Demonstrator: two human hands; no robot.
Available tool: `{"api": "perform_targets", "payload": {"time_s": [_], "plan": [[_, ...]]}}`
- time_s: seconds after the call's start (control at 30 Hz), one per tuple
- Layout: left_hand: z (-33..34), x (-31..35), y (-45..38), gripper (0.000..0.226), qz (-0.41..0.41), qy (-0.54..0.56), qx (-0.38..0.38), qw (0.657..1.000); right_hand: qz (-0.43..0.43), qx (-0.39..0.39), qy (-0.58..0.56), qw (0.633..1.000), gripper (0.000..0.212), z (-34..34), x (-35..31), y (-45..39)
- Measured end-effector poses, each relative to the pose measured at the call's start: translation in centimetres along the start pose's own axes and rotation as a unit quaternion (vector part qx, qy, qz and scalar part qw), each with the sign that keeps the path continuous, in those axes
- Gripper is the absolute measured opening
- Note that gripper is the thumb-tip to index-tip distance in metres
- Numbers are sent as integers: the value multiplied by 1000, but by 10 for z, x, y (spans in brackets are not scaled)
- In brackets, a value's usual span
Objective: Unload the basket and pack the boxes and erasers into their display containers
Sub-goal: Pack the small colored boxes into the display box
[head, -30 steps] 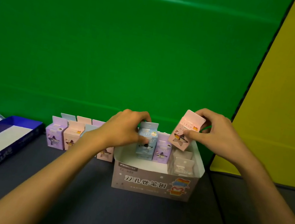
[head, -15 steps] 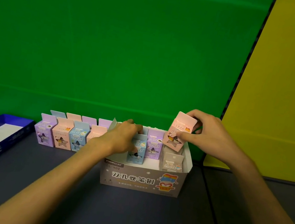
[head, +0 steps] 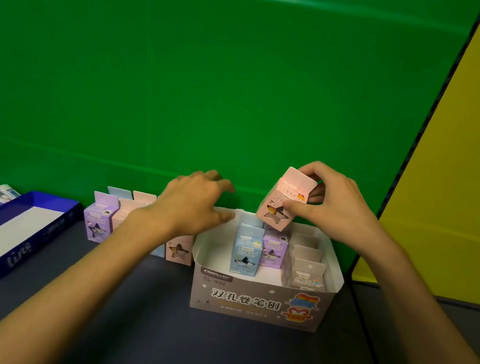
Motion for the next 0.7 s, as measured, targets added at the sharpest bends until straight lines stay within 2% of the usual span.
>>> {"api": "perform_targets", "payload": {"time_s": [0.17, 0.47, 0.7], "plan": [[-17, -51, 6, 54, -36, 4, 22, 999, -8, -21, -38, 999, 40, 38, -18, -27], [-17, -94, 17, 50, -53, 34, 25, 998, -52, -90, 54, 993, 44, 95, -29, -54], [-11, -108, 19, 50, -58, 37, 19, 997, -23, -119, 79, 989, 43, 109, -14, -56]]}}
Point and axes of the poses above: each hand's wrist, its own y-axis away from the middle knuckle, its own z-axis out of the palm, x = y × z, the point moved 8 cm from there along -y, towards the middle knuckle, and after that the axes turned 11 degrees about -z, right-handed, at the moved point
